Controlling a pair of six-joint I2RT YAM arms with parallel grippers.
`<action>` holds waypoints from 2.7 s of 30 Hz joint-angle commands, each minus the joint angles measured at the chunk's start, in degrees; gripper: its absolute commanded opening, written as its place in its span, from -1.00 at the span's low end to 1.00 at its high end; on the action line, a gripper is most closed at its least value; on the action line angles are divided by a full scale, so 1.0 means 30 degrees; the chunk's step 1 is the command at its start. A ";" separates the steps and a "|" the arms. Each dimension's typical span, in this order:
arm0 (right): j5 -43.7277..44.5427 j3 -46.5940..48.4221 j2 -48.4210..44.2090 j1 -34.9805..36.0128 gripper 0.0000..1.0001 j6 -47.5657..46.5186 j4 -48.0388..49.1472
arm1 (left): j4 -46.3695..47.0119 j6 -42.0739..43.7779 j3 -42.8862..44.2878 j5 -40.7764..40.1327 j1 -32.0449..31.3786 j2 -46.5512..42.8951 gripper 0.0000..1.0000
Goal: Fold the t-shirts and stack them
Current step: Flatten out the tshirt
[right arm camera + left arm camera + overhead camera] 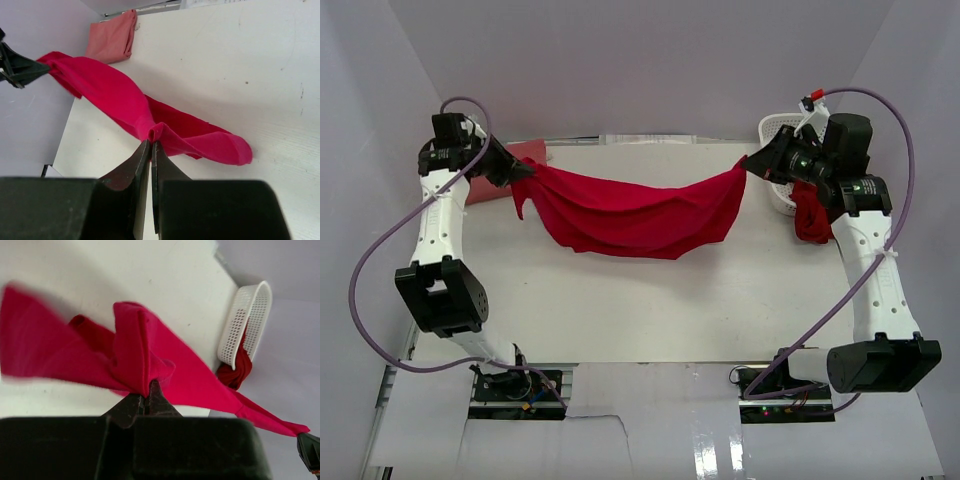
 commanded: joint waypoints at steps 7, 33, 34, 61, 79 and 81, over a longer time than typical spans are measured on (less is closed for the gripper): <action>0.1581 -0.4124 -0.3113 0.0806 -0.85 -0.1046 -0.1207 | -0.0862 -0.0836 -0.7965 -0.2984 -0.0491 -0.8620 -1.00; 0.3753 -0.8846 -0.2708 0.3679 -0.85 -0.0988 0.0139 | -0.1656 -0.0195 -1.4300 -0.7467 -0.0521 -0.7043 -0.28; 0.3724 -0.8875 -0.2708 0.3679 -0.84 -0.0987 0.0169 | -0.1685 -0.0136 -1.4271 -0.7528 -0.0549 -0.6956 -0.28; 0.2934 -0.8789 -0.2768 0.3679 -0.85 -0.0636 0.0959 | -0.0455 0.1125 -1.5446 -0.7091 -0.0521 -0.7424 -1.00; 0.2520 0.2523 -0.0060 0.3650 -0.85 -0.3271 0.0695 | 0.5406 -0.0693 -0.4018 -0.0638 0.0181 -0.4664 -1.00; 0.4213 0.2346 -0.1063 0.3650 -0.85 -0.3506 0.0347 | 0.5228 -0.1158 -0.4424 -0.2308 0.0445 -0.6684 -1.00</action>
